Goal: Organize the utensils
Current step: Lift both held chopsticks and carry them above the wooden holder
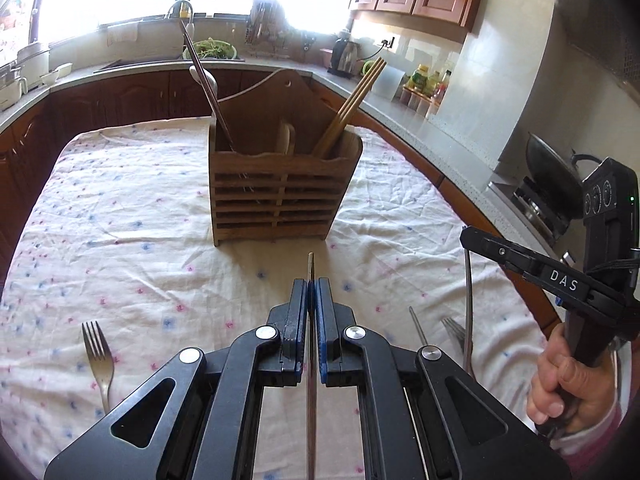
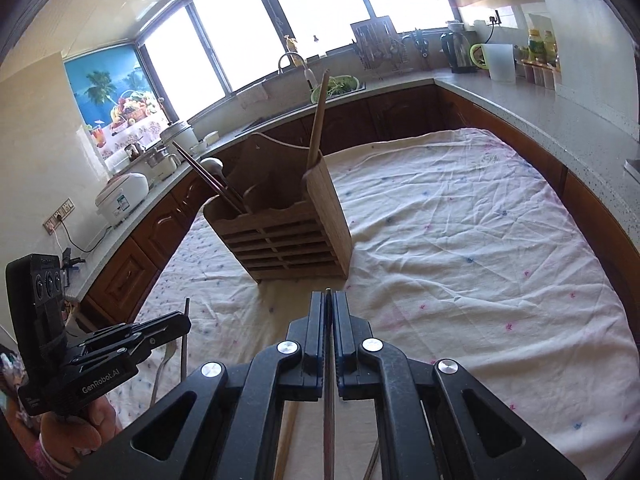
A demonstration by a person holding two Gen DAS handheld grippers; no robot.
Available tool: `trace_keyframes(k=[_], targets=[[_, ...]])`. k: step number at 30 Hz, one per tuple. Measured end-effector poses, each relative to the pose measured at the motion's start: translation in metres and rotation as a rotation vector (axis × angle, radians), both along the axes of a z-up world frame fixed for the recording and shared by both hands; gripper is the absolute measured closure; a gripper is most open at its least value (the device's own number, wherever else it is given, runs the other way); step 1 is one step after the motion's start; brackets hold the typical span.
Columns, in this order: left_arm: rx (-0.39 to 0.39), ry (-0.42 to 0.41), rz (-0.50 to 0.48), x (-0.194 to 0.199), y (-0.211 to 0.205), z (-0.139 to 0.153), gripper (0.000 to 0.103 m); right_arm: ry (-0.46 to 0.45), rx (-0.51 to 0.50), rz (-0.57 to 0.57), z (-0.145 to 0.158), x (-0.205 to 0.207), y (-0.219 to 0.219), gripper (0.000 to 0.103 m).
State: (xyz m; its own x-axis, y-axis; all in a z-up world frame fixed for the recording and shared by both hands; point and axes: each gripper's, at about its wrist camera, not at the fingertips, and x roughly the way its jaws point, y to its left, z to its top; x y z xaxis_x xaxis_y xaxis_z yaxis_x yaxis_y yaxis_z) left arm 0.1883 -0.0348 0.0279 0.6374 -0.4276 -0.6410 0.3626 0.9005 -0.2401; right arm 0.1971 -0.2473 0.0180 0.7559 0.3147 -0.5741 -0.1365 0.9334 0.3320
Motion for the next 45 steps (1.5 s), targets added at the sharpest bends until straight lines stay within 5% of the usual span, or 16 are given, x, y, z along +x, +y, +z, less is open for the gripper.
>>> trace_keyframes(k=[17,45], targets=[[-0.092,-0.103,0.037,-0.033,0.035,0.040,0.099,-0.135,-0.008,-0.002,0.051,-0.033,0.005,0.099],[-0.139,-0.257,0.092,-0.001,0.051,0.101,0.100,-0.259,0.007,0.002,0.104,0.007,0.006,0.099]])
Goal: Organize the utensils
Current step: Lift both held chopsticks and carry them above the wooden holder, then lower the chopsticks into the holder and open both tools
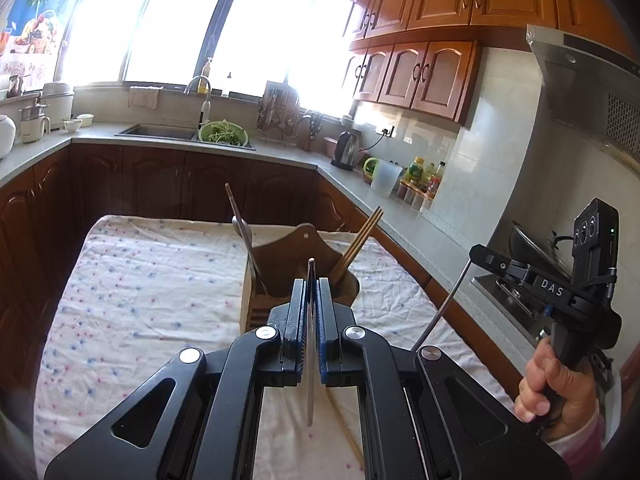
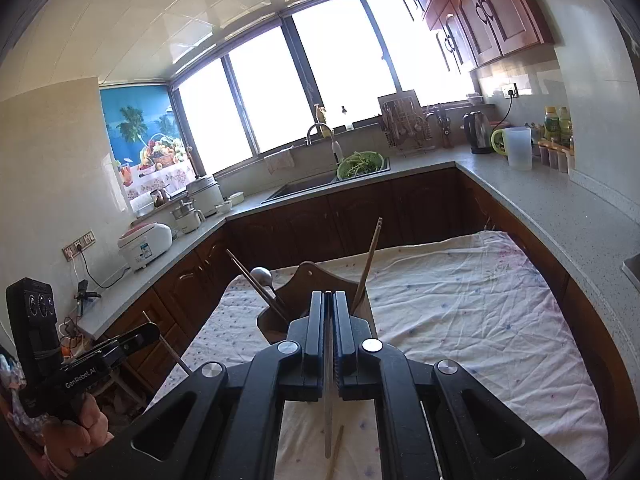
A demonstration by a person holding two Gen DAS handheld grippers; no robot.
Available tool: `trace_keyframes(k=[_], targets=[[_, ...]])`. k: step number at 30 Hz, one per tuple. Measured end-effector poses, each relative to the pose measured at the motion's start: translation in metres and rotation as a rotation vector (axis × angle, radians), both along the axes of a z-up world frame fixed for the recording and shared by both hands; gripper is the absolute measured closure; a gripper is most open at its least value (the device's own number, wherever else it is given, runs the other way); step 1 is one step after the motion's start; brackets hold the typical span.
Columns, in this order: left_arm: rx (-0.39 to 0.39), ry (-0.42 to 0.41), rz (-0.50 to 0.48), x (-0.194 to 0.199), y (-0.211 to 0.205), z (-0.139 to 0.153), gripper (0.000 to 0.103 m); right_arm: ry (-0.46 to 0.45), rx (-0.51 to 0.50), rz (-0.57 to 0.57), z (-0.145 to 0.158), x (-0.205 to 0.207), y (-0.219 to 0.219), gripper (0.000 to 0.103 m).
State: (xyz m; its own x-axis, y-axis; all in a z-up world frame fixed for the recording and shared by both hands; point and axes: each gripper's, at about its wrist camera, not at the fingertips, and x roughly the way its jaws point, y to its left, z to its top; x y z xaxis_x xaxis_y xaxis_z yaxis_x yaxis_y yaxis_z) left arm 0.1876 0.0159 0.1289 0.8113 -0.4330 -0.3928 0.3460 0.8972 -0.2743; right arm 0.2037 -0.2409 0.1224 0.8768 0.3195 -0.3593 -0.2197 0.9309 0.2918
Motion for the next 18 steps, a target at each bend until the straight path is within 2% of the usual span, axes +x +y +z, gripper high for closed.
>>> trace_keyframes(k=[12,18], targets=[[-0.001,-0.151,0.062,0.055,0.005,0.061,0.100,-0.133,0.016,-0.029,0.060,0.054,0.001,0.099],[-0.013,-0.169,0.103,0.091,0.003,0.064,0.099,-0.140,0.010,-0.063,0.064,0.088,0.000,0.099]])
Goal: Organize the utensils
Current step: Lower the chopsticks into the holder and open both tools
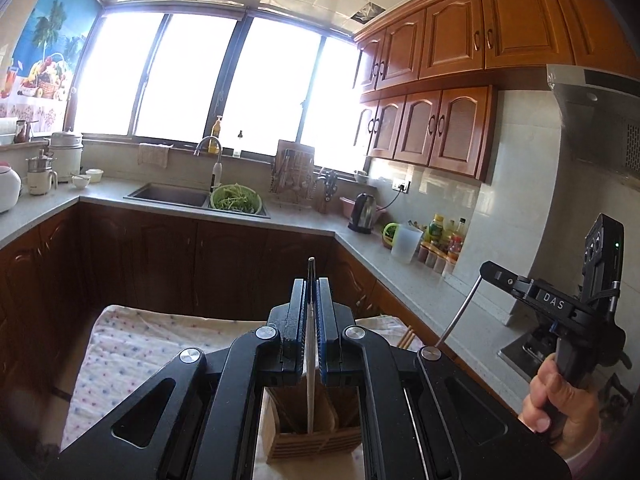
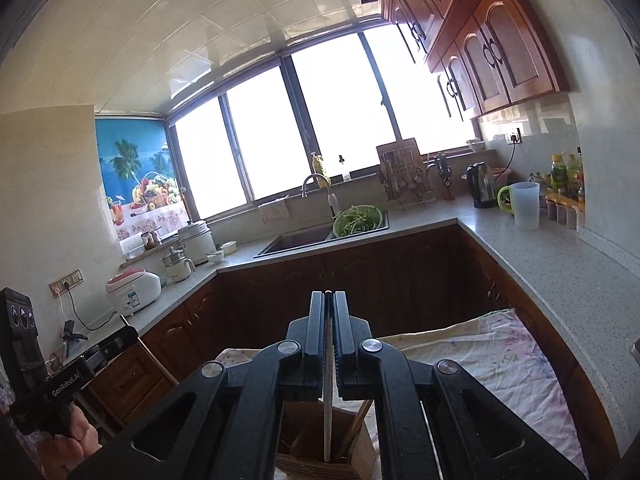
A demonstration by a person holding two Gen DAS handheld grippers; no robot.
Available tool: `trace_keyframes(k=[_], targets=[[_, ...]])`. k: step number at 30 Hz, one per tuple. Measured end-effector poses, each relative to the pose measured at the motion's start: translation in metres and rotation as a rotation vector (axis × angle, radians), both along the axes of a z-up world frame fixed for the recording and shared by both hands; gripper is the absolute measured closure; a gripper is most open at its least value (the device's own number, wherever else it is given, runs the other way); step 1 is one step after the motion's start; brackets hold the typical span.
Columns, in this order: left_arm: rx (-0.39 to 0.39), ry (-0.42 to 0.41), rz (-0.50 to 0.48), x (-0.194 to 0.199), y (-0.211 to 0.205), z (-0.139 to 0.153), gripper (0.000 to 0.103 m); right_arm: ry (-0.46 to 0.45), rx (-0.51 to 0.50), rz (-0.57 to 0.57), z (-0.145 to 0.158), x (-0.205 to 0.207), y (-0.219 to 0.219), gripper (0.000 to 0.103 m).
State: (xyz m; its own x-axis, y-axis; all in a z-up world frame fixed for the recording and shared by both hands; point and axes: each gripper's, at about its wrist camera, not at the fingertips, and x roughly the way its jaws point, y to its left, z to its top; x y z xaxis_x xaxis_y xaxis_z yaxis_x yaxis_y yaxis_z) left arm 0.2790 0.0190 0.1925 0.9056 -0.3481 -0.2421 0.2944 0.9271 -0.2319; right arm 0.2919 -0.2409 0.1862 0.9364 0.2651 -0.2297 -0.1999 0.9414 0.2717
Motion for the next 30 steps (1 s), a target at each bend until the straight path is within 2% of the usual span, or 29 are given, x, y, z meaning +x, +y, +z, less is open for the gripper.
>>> trace_keyframes(k=[6,13,18,30], targets=[[-0.028,0.024,0.052,0.024,0.002,-0.033,0.100,0.051,0.030,-0.019,-0.032,0.024,-0.005,0.099],[-0.013,0.117,0.062,0.035,-0.006,-0.083,0.100,0.136,0.082,-0.034,-0.082,0.039,-0.013,0.099],[-0.015,0.170,0.065,0.039,-0.008,-0.106,0.099,0.185,0.088,-0.028,-0.100,0.044,-0.008,0.099],[-0.018,0.193,0.073,0.042,-0.006,-0.108,0.098,0.214,0.070,-0.026,-0.105,0.046,0.002,0.099]])
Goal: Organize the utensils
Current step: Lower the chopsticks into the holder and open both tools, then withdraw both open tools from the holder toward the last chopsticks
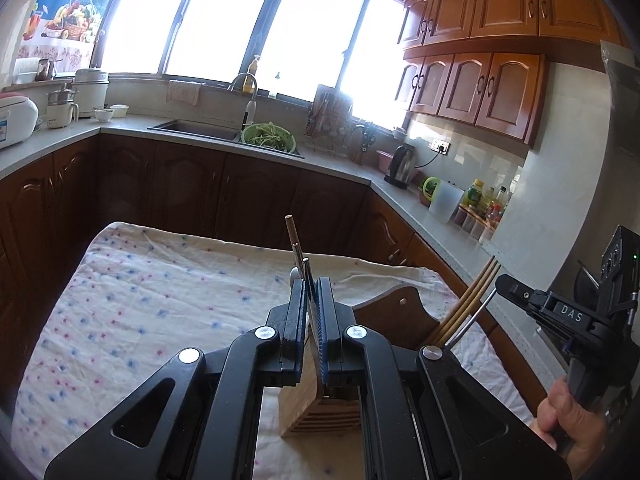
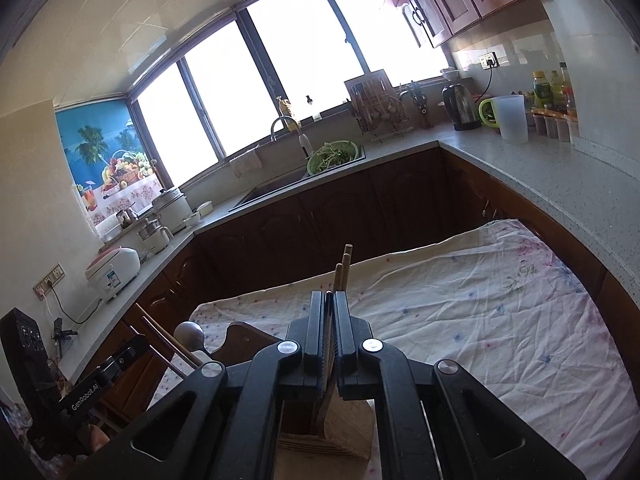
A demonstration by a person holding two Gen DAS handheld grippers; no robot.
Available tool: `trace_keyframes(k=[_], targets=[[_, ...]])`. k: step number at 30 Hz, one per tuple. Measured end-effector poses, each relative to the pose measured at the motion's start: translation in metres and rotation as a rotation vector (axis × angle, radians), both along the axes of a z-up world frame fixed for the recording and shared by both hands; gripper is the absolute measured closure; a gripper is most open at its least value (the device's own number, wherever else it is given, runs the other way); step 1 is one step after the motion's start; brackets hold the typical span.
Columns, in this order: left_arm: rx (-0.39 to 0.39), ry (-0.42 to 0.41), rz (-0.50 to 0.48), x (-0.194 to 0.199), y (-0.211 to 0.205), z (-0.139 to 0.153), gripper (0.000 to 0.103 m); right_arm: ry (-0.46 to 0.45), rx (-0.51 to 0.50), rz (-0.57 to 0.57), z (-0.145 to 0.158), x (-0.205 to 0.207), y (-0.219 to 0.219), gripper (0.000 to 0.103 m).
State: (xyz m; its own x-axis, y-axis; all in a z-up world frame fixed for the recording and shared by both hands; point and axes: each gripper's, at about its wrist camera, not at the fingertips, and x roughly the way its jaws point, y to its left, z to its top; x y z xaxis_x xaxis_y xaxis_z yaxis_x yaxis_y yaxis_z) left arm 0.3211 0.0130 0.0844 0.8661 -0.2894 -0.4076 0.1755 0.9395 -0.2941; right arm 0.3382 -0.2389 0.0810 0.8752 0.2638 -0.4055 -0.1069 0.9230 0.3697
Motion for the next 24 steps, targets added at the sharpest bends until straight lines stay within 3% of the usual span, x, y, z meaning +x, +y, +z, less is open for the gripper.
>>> trace_keyframes(k=[5,7,8,9,10,11,12,14,24], targets=[[0.000,0.016,0.002,-0.002,0.002,0.001,0.097,-0.001,0.011,0.010,0.001,-0.001,-0.003,0.091],[0.010,0.018,0.002,-0.005,0.001,0.002,0.093,-0.011,0.022,0.013,0.003,-0.004,-0.006,0.069],[0.015,0.020,0.008,-0.007,0.001,0.003,0.081,-0.021,0.031,0.017,0.004,-0.007,-0.007,0.044],[0.016,0.019,0.015,-0.009,0.001,0.003,0.061,-0.032,0.041,0.019,0.005,-0.009,-0.008,0.024],[0.016,0.017,0.025,-0.012,0.002,0.003,0.052,-0.043,0.046,0.017,0.006,-0.012,-0.009,0.019],[0.022,0.016,0.041,-0.014,0.003,0.004,0.033,-0.051,0.044,0.014,0.008,-0.015,-0.009,0.015],[0.027,0.011,0.055,-0.018,0.004,0.004,0.026,-0.054,0.039,0.013,0.009,-0.018,-0.010,0.008],[0.032,0.009,0.057,-0.024,0.005,0.005,0.026,-0.056,0.044,0.021,0.011,-0.024,-0.011,0.000],[0.051,0.036,0.029,-0.064,0.000,-0.004,0.025,-0.054,0.058,0.023,0.002,-0.069,-0.018,0.000]])
